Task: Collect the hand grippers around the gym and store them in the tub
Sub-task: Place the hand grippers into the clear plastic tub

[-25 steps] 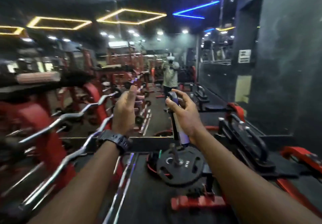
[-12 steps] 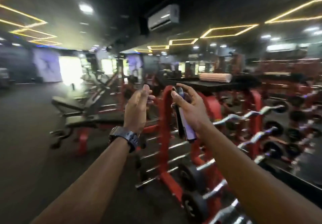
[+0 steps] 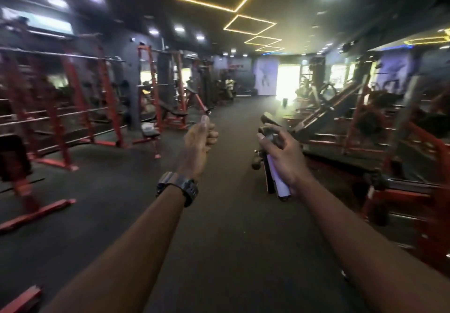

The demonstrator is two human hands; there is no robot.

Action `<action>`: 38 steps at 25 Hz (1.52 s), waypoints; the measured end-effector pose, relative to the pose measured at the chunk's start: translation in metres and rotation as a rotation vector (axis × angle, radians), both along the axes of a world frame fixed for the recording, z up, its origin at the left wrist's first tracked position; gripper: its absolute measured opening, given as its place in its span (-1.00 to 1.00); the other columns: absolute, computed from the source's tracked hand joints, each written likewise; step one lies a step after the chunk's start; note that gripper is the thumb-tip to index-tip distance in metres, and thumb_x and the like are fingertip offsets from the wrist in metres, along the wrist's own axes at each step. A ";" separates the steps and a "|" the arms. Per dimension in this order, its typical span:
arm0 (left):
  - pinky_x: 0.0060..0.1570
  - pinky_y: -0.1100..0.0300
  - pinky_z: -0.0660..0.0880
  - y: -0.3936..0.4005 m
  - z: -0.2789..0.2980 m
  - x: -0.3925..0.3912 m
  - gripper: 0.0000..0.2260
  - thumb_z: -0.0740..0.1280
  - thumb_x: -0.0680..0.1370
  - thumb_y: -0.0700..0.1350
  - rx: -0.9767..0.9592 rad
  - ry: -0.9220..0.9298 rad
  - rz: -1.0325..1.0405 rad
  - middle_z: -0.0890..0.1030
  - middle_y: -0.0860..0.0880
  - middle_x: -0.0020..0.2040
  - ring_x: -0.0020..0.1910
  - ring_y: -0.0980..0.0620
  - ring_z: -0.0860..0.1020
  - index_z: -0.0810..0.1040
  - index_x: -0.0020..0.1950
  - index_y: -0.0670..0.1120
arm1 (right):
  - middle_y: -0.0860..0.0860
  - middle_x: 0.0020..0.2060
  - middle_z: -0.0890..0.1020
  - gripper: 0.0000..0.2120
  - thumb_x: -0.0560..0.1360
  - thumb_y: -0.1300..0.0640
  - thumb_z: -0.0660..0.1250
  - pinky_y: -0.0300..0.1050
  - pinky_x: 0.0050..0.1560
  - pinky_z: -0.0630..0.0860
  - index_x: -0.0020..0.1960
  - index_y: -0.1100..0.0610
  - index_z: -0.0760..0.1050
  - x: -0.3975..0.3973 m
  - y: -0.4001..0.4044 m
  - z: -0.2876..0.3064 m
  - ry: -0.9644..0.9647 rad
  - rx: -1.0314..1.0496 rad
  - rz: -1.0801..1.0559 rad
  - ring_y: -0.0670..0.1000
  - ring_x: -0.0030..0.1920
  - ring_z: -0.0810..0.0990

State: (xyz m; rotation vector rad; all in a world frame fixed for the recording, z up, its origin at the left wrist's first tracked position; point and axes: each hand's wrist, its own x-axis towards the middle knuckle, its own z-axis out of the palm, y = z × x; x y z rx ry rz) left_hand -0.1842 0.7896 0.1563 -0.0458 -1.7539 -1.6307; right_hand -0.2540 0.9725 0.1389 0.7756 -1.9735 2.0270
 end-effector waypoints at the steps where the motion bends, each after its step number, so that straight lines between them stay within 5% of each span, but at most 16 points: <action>1: -0.13 0.19 0.43 -0.020 -0.003 -0.002 -0.54 0.11 0.62 0.22 0.003 -0.010 0.048 0.60 -0.13 -0.07 -0.10 -0.06 0.53 0.55 0.07 -0.14 | -0.02 0.04 0.70 -0.70 0.51 0.03 0.45 0.21 0.23 0.56 0.24 -0.04 0.57 -0.008 -0.021 -0.003 -0.009 0.004 0.051 0.01 0.02 0.66; 4: -0.05 0.08 0.47 -0.069 -0.016 -0.019 -0.48 0.11 0.44 0.39 0.005 -0.017 0.168 0.65 -0.09 -0.06 -0.08 -0.02 0.59 0.59 -0.03 0.00 | -0.04 0.04 0.71 -0.65 0.43 -0.11 0.46 0.21 0.19 0.58 0.19 -0.12 0.58 -0.031 -0.076 -0.009 -0.010 0.006 0.111 0.01 0.00 0.66; 7: 0.00 -0.02 0.51 -0.126 -0.024 -0.061 -0.36 0.11 0.37 0.47 0.009 0.005 0.257 0.67 -0.09 -0.05 -0.06 -0.06 0.61 0.62 0.01 -0.02 | -0.01 0.02 0.70 -0.68 0.49 -0.01 0.46 0.22 0.20 0.58 0.23 -0.05 0.58 -0.073 -0.139 -0.018 -0.023 0.026 0.153 0.00 -0.03 0.65; 20: 0.05 0.01 0.50 -0.362 0.002 -0.271 -0.38 0.05 0.46 0.40 -0.064 -0.046 0.324 0.64 -0.14 0.09 0.05 -0.06 0.61 0.56 0.11 -0.06 | -0.06 -0.01 0.71 -0.51 0.30 -0.27 0.45 0.20 0.16 0.60 0.18 -0.15 0.58 -0.310 -0.388 0.001 -0.005 0.009 0.222 0.00 -0.02 0.67; 24: -0.06 0.11 0.50 -0.422 -0.009 -0.365 -0.52 0.06 0.50 0.32 -0.067 -0.026 0.361 0.63 -0.12 0.04 -0.06 0.02 0.59 0.55 0.04 -0.01 | -0.04 0.00 0.71 -0.53 0.33 -0.24 0.45 0.22 0.17 0.60 0.19 -0.13 0.57 -0.421 -0.451 -0.010 -0.002 0.009 0.271 -0.02 -0.04 0.65; 29: 0.12 -0.06 0.50 -0.504 -0.010 -0.502 -0.44 0.07 0.50 0.36 -0.023 -0.058 0.447 0.64 -0.05 0.03 0.00 -0.02 0.61 0.57 0.09 -0.06 | -0.01 0.04 0.70 -0.77 0.52 0.04 0.45 0.17 0.19 0.59 0.16 -0.06 0.56 -0.574 -0.530 -0.008 -0.018 -0.007 0.342 -0.07 -0.07 0.64; 35: 0.09 0.03 0.52 -0.610 -0.005 -0.649 -0.39 0.03 0.53 0.33 -0.063 -0.017 0.518 0.63 -0.11 0.09 0.09 -0.08 0.60 0.55 0.18 -0.13 | 0.03 0.10 0.70 -0.49 0.35 -0.18 0.49 0.23 0.20 0.58 0.24 -0.03 0.55 -0.739 -0.654 -0.013 -0.050 0.018 0.372 0.03 0.01 0.64; 38: 0.09 0.01 0.53 -0.673 -0.020 -0.722 -0.40 0.03 0.53 0.33 -0.076 -0.023 0.517 0.63 -0.09 0.09 0.08 -0.05 0.61 0.55 0.19 -0.11 | 0.06 0.08 0.69 -0.62 0.39 -0.11 0.50 0.23 0.20 0.56 0.16 -0.05 0.56 -0.805 -0.720 -0.030 -0.054 0.019 0.404 0.02 -0.02 0.63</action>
